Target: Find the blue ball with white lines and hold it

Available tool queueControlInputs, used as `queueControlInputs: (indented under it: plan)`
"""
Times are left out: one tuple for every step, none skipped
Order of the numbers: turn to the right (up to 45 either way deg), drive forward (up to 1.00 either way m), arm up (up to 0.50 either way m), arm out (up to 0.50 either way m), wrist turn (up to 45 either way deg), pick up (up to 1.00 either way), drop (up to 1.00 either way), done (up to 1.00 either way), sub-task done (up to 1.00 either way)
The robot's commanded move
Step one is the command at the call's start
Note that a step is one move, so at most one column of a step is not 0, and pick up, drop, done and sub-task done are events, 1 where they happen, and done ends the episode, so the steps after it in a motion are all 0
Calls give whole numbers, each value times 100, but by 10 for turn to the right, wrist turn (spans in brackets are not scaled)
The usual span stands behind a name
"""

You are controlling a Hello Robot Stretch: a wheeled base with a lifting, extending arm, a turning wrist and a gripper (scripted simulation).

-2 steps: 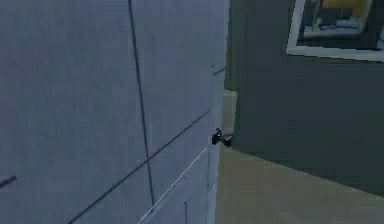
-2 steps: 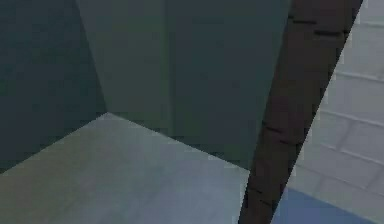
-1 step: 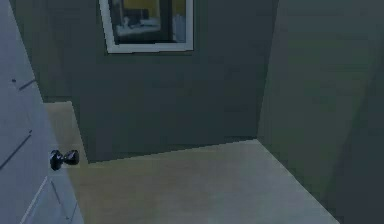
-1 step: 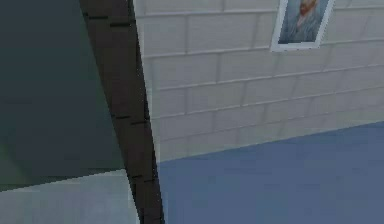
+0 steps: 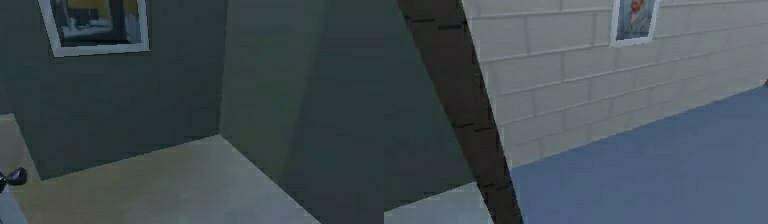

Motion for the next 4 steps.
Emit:
queueControlInputs:
  plan:
    - [0,65,0,0,0,0,0,0,0]
    - [-450,0,0,0,0,0,0,0,0]
    - [-90,0,0,0,0,0,0,0,0]
    - [0,85,0,0,0,0,0,0,0]
